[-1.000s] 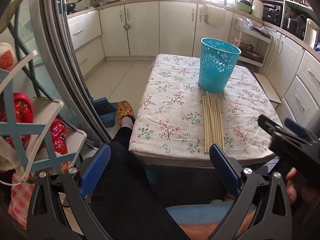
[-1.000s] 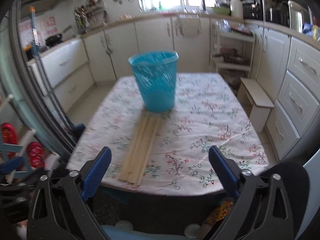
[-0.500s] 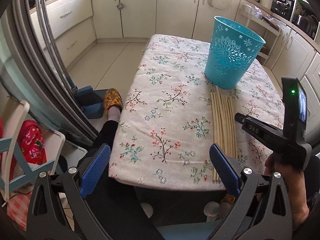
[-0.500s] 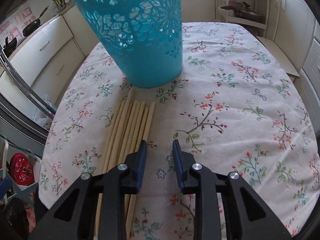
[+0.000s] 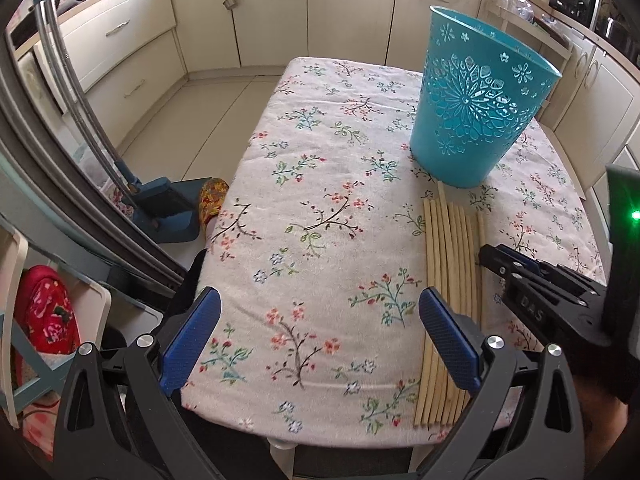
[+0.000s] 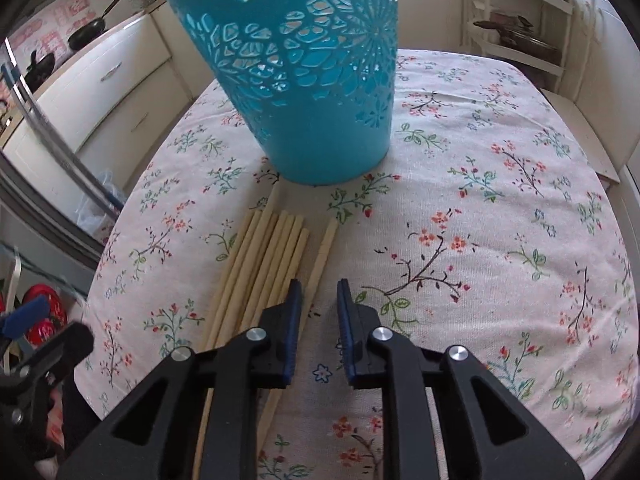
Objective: Organize utensils
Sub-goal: 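Close the left tool around one wooden chopstick from the bundle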
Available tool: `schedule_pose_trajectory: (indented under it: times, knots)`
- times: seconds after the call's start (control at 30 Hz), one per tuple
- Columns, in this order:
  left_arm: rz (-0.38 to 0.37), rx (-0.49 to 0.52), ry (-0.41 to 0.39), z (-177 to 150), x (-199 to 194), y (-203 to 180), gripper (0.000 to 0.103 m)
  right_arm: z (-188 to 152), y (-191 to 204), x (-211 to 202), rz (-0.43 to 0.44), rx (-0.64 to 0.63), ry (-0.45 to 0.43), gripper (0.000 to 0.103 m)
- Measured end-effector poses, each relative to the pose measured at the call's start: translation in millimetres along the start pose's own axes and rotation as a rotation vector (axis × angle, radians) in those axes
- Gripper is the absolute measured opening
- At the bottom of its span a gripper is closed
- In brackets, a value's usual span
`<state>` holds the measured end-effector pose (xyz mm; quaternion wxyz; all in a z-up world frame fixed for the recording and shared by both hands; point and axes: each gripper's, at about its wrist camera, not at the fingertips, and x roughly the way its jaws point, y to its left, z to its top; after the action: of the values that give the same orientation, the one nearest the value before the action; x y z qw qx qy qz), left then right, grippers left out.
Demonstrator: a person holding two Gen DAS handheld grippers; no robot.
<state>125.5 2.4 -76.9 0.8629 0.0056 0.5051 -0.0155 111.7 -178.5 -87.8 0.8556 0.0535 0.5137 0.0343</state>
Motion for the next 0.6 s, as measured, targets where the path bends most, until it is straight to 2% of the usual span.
schedule_pose_trajectory:
  times: [0.07,0.17,0.3,0.4,0.47,0.6]
  knots:
    - [-0.004,0.008,0.012,5.3,10.6,-7.9,0.095,3.7,-4.0,-0.2,0.012,-0.057,0.034,0.01]
    - [-0.038,0.022,0.028,14.8,30.7,-22.4,0.095,8.3,-18.8,-1.0,0.011,-0.103,0.062,0.008]
    - [-0.022,0.025,0.052,26.8,60.0,-38.1,0.095,5.3,-40.8,-3.5,0.084,-0.037,0.044,0.008]
    - [-0.002,0.036,0.067,33.1,77.8,-46.5,0.095,4.7,-43.1,-2.2,0.101,-0.008,0.026,0.008]
    - [-0.019,0.036,0.05,35.9,81.7,-48.8,0.094,3.3,-43.1,-1.5,0.111,-0.006,0.021,0.008]
    - [0.002,0.053,0.059,41.6,89.6,-53.0,0.092,8.7,-48.3,1.5,0.136,0.012,0.022,0.008]
